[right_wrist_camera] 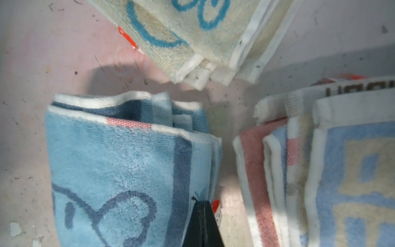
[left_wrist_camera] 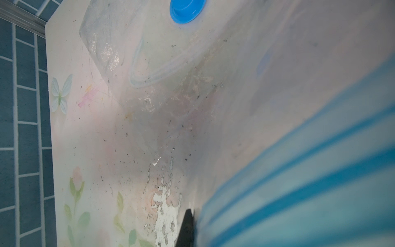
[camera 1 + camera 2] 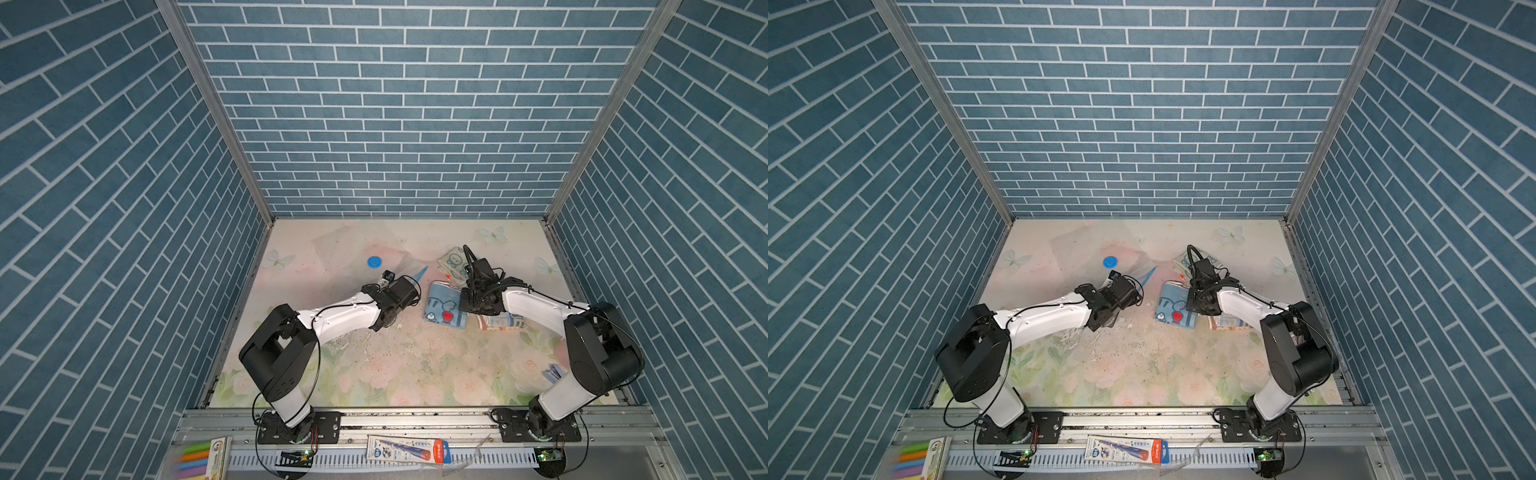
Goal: Place the folded towel into the vacuum bag
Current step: Adjust the towel at the center of the board.
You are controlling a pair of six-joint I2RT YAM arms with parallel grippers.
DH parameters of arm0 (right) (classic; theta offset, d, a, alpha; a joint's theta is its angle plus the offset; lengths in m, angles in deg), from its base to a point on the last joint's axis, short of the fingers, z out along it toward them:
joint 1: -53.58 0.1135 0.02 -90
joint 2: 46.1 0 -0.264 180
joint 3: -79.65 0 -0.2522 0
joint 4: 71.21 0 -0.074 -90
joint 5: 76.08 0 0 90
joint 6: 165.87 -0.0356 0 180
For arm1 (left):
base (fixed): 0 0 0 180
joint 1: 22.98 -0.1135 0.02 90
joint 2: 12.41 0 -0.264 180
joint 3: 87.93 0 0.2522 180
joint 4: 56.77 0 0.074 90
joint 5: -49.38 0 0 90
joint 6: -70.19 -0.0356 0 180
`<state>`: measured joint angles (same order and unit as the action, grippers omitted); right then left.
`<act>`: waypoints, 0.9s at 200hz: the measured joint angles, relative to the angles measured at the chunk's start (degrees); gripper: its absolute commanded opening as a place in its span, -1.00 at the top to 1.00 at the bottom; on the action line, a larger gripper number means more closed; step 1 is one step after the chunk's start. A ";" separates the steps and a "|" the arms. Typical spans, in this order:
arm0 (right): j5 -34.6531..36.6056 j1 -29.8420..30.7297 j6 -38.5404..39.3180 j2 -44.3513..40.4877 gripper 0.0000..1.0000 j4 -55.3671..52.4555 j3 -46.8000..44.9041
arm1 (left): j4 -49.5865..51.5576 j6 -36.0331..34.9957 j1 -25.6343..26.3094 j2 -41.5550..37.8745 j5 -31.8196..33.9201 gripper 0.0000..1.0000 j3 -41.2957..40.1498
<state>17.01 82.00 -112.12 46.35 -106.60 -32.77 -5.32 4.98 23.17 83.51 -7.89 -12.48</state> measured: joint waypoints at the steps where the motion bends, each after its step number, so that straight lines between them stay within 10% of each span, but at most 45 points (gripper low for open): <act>1: 0.07 0.00 0.00 0.00 0.98 -0.02 0.00 | 0.02 0.00 0.00 0.00 0.02 1.00 0.00; 80: -1.57 0.00 -0.09 0.33 -0.13 -0.28 1.03 | -0.04 0.02 0.00 0.00 0.35 1.00 0.00; 180: -6.78 0.00 -4.92 0.72 -0.15 0.68 0.31 | -0.28 0.04 0.00 0.00 0.68 1.00 0.00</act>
<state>10.24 82.00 -117.04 47.07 -105.92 -32.46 -5.60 5.03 23.17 83.51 -7.21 -12.48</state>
